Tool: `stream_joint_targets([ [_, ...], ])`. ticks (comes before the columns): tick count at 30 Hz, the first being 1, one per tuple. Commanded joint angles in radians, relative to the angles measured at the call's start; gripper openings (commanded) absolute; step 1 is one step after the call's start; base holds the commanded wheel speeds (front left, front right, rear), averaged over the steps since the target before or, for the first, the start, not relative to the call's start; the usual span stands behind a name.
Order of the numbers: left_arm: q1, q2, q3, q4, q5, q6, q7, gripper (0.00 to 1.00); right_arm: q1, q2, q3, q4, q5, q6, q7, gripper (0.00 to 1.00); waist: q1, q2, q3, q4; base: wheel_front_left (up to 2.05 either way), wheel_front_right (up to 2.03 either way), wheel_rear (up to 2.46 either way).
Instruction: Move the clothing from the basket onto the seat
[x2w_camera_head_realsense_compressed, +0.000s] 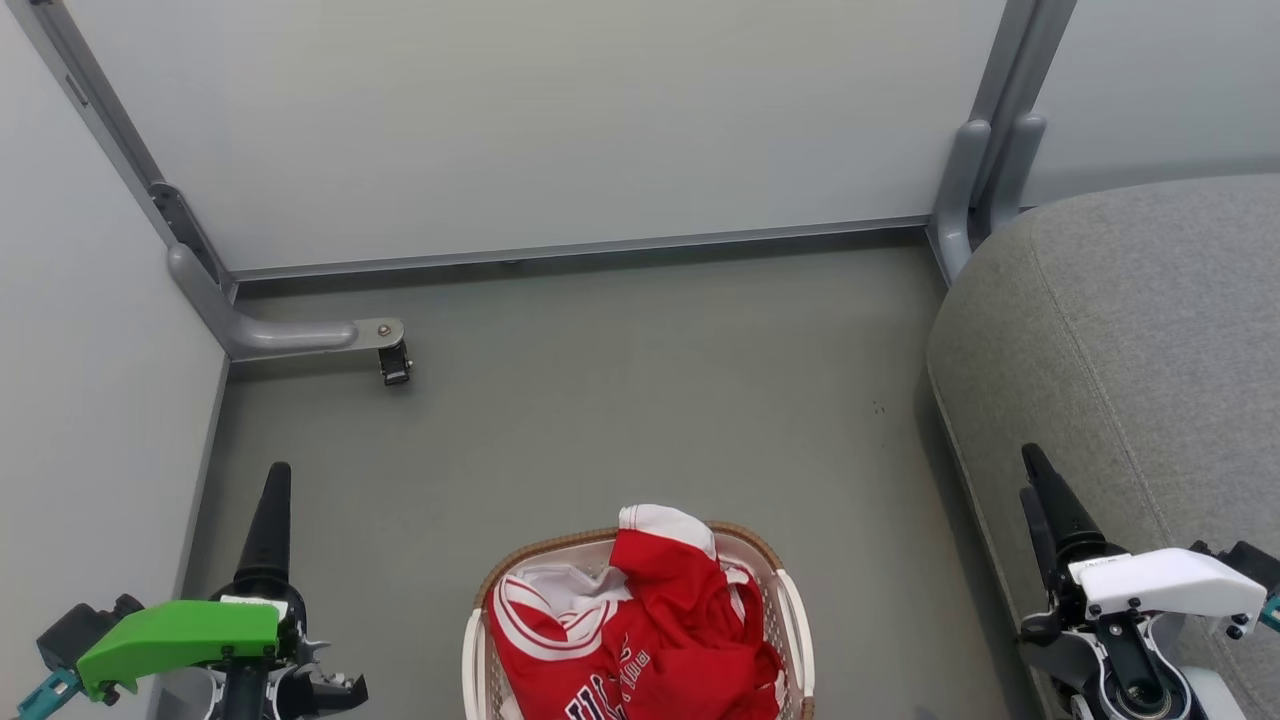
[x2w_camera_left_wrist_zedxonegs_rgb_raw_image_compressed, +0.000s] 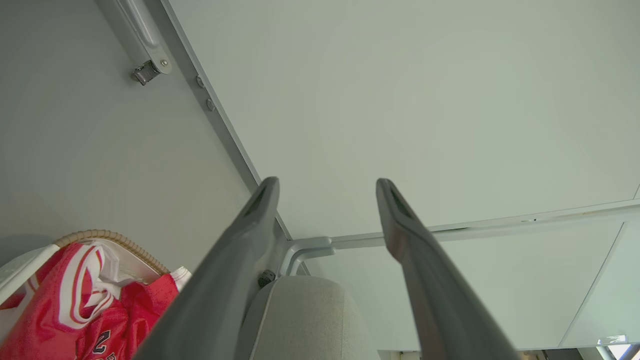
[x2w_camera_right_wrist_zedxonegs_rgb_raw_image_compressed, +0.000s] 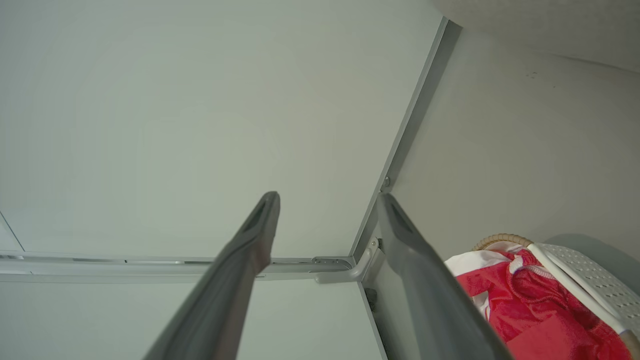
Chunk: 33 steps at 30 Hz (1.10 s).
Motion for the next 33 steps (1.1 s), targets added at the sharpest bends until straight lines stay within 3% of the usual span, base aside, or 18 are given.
stream_joint_targets([
  [1, -0.039, 0.017, -0.004, -0.007, 0.054, 0.0, -0.012, 1.0, -0.037, -0.014, 0.007, -0.012, -0.049, 0.0, -0.014, 1.0, 0.0, 0.0, 0.002, 0.0, 0.0, 0.0, 0.0],
  [19, -0.059, 0.034, -0.012, 0.035, 0.428, 0.0, -0.084, 1.0, -0.074, -0.019, 0.042, 0.001, -0.384, 0.0, -0.086, 1.0, 0.0, 0.0, 0.015, 0.0, 0.0, 0.0, 0.0],
  [33, -0.061, 0.044, -0.022, 0.067, 0.643, -0.001, -0.131, 1.0, -0.088, -0.028, 0.081, 0.029, -0.606, 0.0, -0.133, 1.0, 0.0, 0.0, 0.02, 0.001, 0.0, 0.0, 0.0],
])
